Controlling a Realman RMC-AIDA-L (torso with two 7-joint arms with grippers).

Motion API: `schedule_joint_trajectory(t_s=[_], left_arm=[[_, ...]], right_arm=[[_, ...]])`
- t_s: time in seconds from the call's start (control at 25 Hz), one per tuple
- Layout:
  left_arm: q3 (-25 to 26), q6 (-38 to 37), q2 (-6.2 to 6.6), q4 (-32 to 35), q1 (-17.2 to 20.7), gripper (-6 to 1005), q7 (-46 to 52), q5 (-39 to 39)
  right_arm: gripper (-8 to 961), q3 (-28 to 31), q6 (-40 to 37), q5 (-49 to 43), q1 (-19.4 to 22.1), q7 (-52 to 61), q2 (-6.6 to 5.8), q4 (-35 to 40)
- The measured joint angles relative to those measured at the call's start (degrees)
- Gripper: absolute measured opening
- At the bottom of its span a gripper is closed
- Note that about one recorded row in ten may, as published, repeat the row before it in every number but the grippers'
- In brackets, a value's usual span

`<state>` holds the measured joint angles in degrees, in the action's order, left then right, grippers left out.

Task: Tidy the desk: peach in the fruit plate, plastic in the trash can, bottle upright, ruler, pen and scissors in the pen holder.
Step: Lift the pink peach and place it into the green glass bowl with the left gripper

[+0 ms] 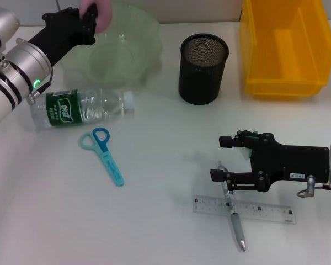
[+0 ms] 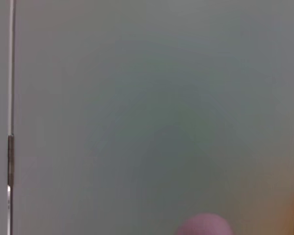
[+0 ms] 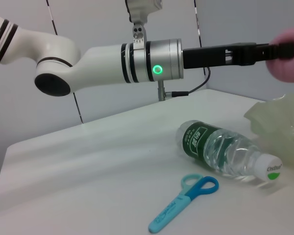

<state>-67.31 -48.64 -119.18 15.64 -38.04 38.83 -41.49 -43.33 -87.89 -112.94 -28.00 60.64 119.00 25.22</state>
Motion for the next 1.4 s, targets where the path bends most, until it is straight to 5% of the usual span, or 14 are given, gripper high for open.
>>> schedule_joint_trajectory(t_s=[1.4], left_arm=[[-0.46,0.31,0.00,-0.11,-0.37,112,-0.29,0.19]], right_arm=[[819,0.00,0.00,0.00,-0.04,0.00,-0.09,0.00]])
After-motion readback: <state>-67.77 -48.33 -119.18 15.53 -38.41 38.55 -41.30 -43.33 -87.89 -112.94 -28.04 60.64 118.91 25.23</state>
